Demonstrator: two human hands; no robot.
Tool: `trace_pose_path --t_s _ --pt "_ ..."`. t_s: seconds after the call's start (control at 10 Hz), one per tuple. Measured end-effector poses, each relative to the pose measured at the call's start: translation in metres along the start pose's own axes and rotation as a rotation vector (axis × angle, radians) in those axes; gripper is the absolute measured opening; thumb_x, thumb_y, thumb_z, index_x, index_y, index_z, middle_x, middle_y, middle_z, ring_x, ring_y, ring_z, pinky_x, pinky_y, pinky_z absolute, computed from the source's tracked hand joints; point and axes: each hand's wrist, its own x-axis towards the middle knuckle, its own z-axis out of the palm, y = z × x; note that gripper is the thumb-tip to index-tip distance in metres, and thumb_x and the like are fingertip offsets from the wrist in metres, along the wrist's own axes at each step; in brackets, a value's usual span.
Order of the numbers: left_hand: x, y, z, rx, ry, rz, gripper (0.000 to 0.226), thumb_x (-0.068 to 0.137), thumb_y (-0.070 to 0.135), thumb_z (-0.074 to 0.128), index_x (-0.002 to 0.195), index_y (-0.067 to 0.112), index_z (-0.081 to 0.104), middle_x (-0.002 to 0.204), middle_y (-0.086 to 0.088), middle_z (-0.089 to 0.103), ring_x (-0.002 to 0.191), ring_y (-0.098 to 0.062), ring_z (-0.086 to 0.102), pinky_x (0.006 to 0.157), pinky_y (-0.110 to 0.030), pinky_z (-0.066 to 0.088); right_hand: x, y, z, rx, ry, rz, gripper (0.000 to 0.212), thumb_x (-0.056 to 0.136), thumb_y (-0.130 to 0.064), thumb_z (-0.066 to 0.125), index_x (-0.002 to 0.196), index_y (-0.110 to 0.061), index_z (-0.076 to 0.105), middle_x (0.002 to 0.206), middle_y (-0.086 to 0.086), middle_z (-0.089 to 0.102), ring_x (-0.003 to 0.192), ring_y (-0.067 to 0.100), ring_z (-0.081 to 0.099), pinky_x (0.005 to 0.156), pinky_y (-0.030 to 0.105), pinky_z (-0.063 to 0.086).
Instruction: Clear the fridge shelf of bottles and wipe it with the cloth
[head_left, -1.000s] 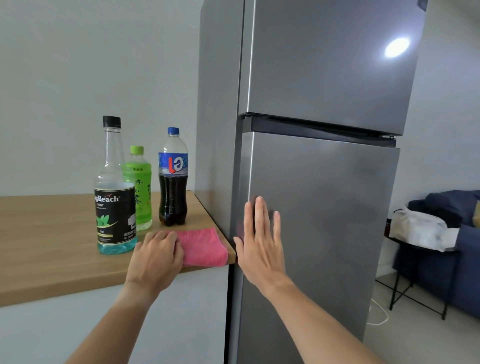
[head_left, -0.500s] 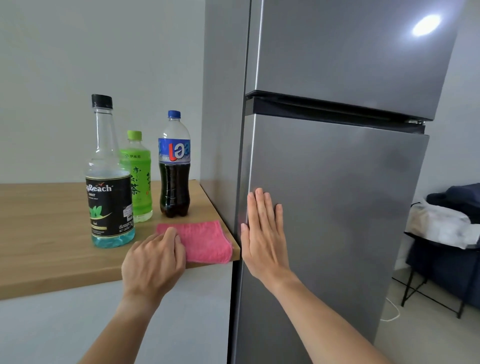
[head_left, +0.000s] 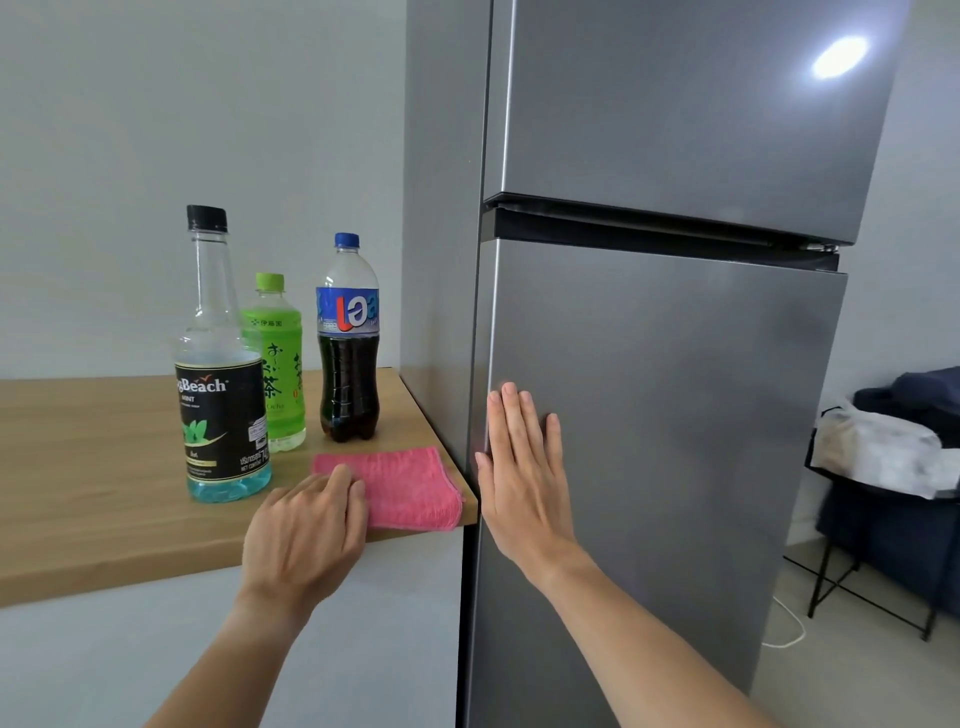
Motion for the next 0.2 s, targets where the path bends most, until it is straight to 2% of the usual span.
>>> trace_pose_path --t_s 0.1,0.2 --pt "-0.009 -0.010 -0.004 0.000 -0.004 0.005 0.034 0.093 0.035 0.034 0.076 0.015 0.056 0.068 0.000 0.064 0.065 -0.025 0.065 0.057 -0.035 0.046 -0.001 0.003 -0.011 0.062 0.000 -0.043 0.061 0.102 -0.025 0.039 0.157 -0.005 0.022 0.166 0.010 0.017 0.154 0.024 0.013 0.120 0.056 0.021" --pt "-0.017 -0.015 0.001 0.072 -0.014 -0.080 0.045 0.093 0.042 0.033 0.085 0.011 0.064 0.081 -0.006 0.072 0.078 -0.028 0.070 0.069 -0.039 0.052 -0.001 0.001 -0.035 0.306 0.061 0.009 0.059 0.099 -0.023 0.048 0.153 -0.004 0.034 0.161 0.013 0.030 0.150 0.026 0.026 0.117 0.055 0.025"
